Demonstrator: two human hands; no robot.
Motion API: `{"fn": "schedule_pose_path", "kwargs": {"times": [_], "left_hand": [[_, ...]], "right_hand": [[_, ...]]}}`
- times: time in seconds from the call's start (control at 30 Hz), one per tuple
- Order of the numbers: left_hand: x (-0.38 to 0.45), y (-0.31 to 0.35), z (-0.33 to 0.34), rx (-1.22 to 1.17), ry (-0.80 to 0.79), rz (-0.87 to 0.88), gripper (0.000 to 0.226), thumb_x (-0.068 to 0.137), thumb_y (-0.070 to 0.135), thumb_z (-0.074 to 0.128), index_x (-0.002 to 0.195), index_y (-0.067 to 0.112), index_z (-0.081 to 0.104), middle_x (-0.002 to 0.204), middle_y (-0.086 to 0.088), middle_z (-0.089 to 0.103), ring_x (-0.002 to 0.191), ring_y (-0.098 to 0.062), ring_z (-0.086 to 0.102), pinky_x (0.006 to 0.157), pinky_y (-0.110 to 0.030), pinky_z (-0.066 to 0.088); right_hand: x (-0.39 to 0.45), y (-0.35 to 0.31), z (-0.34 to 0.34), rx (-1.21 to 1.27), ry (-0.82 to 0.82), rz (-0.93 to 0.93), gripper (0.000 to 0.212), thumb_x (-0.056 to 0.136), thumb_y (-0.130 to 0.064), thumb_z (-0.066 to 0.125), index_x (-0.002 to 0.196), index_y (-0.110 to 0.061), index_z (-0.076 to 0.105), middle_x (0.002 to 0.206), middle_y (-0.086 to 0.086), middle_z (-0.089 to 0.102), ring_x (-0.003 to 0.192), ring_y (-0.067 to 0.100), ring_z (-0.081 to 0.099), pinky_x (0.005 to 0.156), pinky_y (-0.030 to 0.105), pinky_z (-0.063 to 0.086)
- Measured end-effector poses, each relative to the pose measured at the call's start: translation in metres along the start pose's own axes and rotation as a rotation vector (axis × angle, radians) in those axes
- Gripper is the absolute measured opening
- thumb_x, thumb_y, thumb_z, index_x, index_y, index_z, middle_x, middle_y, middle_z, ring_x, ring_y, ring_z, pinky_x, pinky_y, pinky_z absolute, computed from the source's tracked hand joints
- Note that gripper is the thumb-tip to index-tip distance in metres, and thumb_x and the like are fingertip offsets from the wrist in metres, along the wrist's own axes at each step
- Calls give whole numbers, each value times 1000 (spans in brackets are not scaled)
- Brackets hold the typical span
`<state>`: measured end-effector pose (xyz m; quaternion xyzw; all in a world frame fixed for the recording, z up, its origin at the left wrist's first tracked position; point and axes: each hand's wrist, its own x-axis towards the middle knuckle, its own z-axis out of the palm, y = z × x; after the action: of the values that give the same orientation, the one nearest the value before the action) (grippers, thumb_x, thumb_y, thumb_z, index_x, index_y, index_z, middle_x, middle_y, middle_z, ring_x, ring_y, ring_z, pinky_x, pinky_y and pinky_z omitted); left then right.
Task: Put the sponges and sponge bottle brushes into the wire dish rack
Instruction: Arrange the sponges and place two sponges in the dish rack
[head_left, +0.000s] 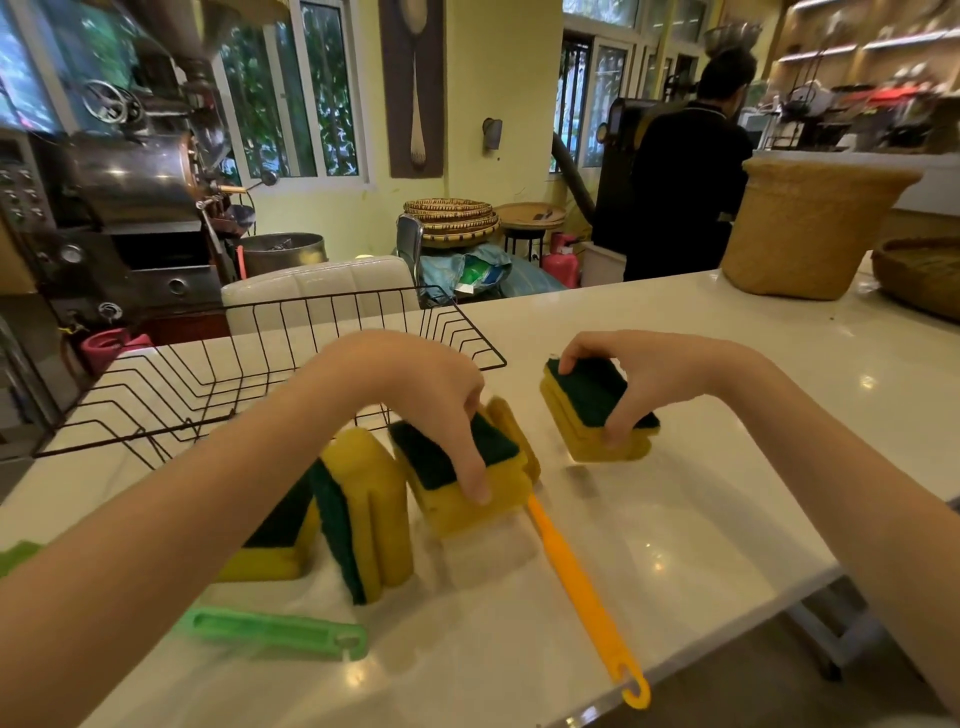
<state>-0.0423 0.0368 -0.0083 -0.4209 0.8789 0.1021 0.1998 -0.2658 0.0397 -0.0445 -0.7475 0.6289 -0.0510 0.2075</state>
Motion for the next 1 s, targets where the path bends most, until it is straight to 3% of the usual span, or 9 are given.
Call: {"fn": "schedule_pose_path", "kwargs": {"times": [0.1,0.2,0.3,0.47,0.63,0.8,0.9,1.0], "left_hand": [[-6,-15,-19,-123,86,33,43,61,50,70,88,29,44,104,3,47,81,-9,46,63,-18,38],[-12,-36,-30,-199,201,46,45,60,48,71,93,29,46,110,4,46,97,-15,46,74,-24,41],[-16,-58,-34,-279,296,75,43,59,45,73,91,32,47,118,4,47,107,-19,46,85,-31,42],[-22,-103,-29,-345,426,66,45,55,42,77,86,36,45,117,4,46,105,-20,47,75,-24,44],[-17,-158,-14,-328,589,-6,55,56,32,80,97,32,43,112,4,45,100,-19,46,64,-19,41],[-5,-214,2,-308,552,-106,57,59,20,79,100,30,41,109,5,39,98,-16,41,62,-17,37],[6,-245,11,-333,506,-187,55,60,18,78,100,30,42,114,2,41,102,-20,43,73,-26,43],[16,-271,23,-340,454,-279,55,59,18,79,98,30,42,114,1,43,100,-20,45,72,-27,44]], "right_hand": [[6,-10,-11,39,101,-64,69,58,-25,81,112,-38,40,120,-4,41,108,18,41,74,22,43],[17,-20,-21,143,197,-125,70,56,-30,81,111,-39,40,118,-6,42,107,17,44,71,20,44],[34,-31,-28,216,235,-213,68,50,-40,80,104,-50,40,113,-13,44,103,14,46,63,14,44],[71,-58,-30,199,291,-341,71,44,-50,80,101,-58,38,105,-30,41,95,1,48,54,8,44],[107,-92,-25,239,265,-422,71,49,-46,81,105,-51,37,113,-12,41,95,5,47,54,4,47],[145,-122,-16,186,285,-485,74,54,-39,81,114,-39,36,118,0,44,102,17,48,69,18,49],[168,-139,-10,202,250,-509,73,57,-34,82,114,-37,35,115,-2,42,103,18,47,69,17,48],[194,-155,0,181,213,-527,75,59,-30,81,117,-34,34,111,-6,37,101,15,44,65,15,45]]}}
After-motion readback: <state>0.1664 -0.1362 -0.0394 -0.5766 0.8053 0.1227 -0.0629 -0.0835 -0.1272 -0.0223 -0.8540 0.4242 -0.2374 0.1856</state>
